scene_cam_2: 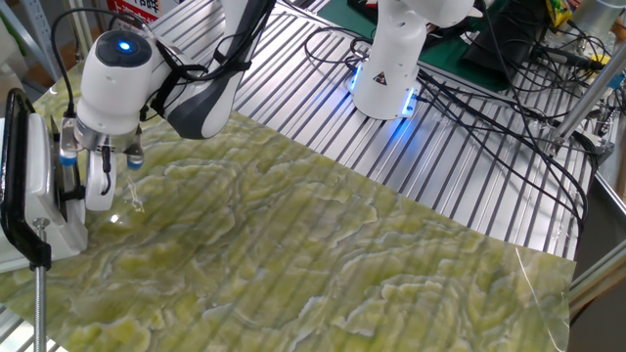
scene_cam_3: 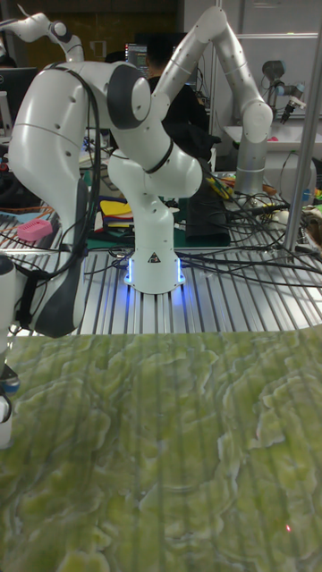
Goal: Grasp the handle and close the drawer
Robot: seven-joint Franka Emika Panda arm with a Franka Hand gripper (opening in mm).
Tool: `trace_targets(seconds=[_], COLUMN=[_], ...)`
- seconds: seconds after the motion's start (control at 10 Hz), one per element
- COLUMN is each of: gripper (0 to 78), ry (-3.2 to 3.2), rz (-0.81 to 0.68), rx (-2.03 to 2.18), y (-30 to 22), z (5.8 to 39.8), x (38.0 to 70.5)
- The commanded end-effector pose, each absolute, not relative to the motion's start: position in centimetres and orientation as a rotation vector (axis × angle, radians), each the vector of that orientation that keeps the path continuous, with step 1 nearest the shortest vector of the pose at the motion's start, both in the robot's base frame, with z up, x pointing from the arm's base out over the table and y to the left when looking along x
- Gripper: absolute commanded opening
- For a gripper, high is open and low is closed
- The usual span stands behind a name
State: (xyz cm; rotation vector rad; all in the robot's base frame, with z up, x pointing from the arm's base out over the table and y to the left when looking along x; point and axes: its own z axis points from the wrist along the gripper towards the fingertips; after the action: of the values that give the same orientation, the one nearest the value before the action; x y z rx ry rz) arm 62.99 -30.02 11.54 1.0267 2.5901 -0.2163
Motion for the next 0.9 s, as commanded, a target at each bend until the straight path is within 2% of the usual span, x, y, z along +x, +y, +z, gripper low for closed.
trace_targets(seconds=[0.1,0.9], gripper=[1.1,1.1], ry=[2.589,2.599], rz=[-0.181,-0.182], rx=[1.084,1.088], y=[-32.69,-32.85], z=[12.52,13.49], x=[63.64,63.73])
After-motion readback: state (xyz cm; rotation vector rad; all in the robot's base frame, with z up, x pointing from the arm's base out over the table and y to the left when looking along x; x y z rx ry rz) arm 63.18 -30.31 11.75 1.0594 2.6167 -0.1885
